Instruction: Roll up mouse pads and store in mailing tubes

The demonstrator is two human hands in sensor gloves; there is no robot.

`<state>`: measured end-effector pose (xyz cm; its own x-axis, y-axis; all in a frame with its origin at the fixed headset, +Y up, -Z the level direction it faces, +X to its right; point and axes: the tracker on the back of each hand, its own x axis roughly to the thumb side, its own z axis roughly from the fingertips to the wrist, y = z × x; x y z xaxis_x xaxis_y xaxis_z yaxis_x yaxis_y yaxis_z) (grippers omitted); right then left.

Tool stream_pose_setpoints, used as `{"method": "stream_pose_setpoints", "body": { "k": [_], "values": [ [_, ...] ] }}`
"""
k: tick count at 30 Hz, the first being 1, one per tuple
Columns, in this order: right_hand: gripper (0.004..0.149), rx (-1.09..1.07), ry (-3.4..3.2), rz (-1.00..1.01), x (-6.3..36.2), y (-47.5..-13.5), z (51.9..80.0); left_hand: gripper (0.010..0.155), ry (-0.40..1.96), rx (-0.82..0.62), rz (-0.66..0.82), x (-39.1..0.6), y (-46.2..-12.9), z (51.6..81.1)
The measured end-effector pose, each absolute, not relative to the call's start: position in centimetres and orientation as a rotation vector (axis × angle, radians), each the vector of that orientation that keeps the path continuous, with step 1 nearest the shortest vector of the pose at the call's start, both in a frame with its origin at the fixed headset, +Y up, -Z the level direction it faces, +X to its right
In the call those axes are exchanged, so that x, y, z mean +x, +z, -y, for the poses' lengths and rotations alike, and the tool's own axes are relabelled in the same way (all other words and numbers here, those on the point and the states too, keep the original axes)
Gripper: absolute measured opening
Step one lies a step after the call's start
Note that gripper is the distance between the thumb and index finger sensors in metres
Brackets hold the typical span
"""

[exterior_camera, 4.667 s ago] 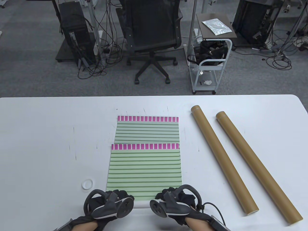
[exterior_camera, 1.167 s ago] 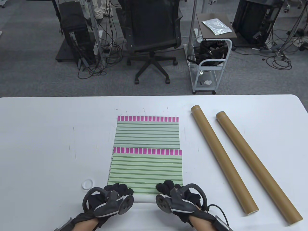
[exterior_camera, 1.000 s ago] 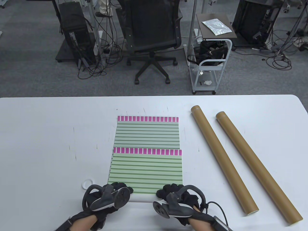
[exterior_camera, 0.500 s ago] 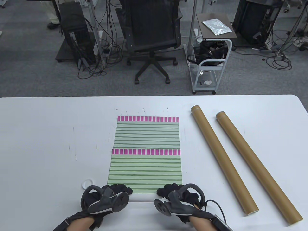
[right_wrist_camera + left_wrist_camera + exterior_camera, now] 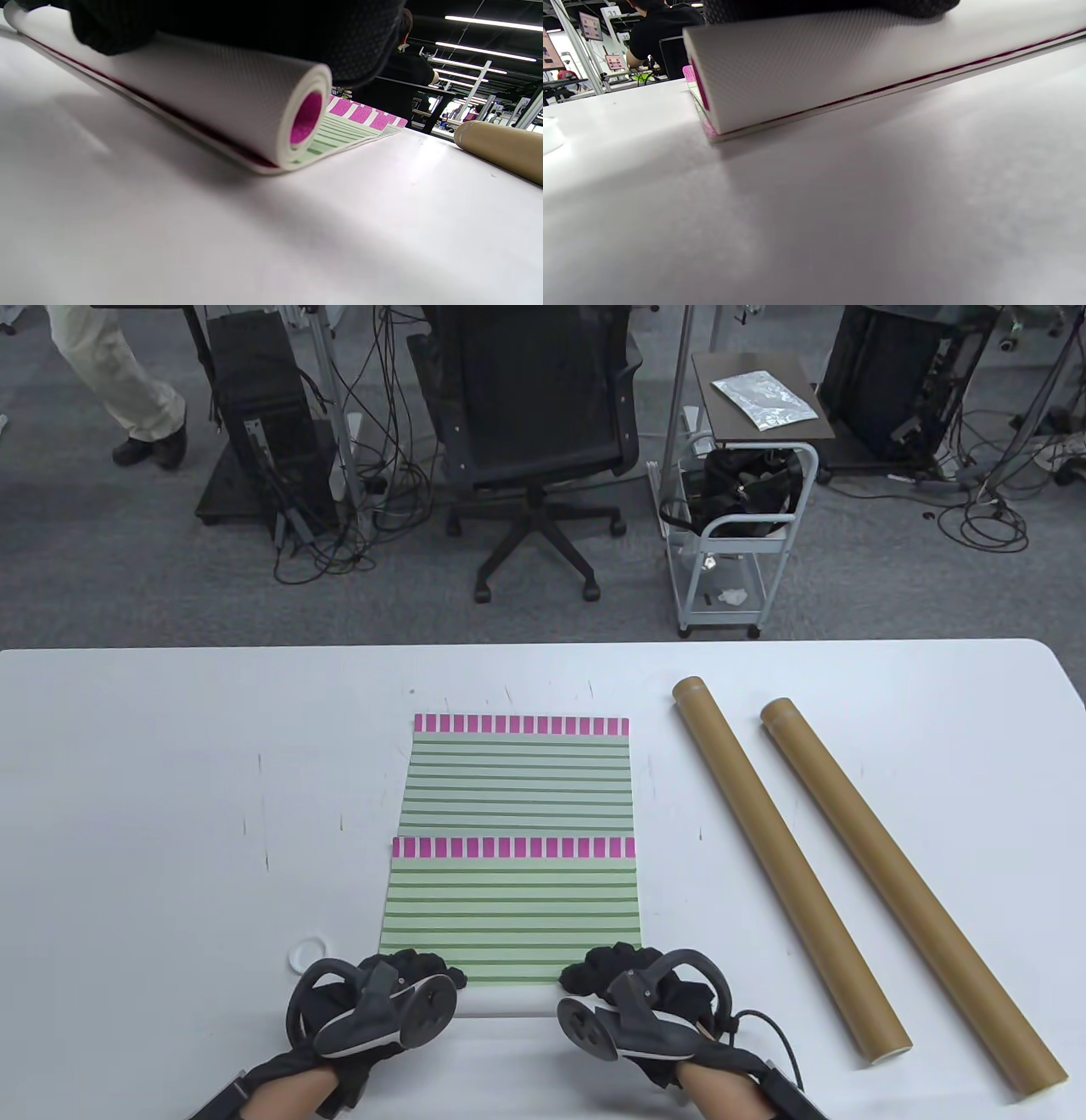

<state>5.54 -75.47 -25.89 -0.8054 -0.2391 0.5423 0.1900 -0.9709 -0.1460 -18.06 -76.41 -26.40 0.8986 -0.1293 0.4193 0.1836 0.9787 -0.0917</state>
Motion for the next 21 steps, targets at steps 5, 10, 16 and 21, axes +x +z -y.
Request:
{"method": "stream_pose_setpoints", "body": {
  "k": [5,10,16,21],
  "values": [
    [0.045,-0.829,-2.798,-0.103,5.23,-26.14,75.36,0.051,-0.237,-0.049,0.420,-18.02,-25.90,76.43],
    [0.044,-0.797,-2.794,-0.082,5.00,-26.31,75.55,0.055,-0.220,-0.058,0.434,-18.17,-25.92,76.10],
    [0.048,-0.727,-2.777,0.006,4.79,-26.13,75.76,0.052,-0.217,-0.088,0.421,-18.43,-26.44,76.32],
    [0.053,-0.796,-2.764,-0.013,4.96,-26.32,75.52,0.051,-0.232,-0.082,0.442,-18.37,-26.29,76.25]
  ]
}}
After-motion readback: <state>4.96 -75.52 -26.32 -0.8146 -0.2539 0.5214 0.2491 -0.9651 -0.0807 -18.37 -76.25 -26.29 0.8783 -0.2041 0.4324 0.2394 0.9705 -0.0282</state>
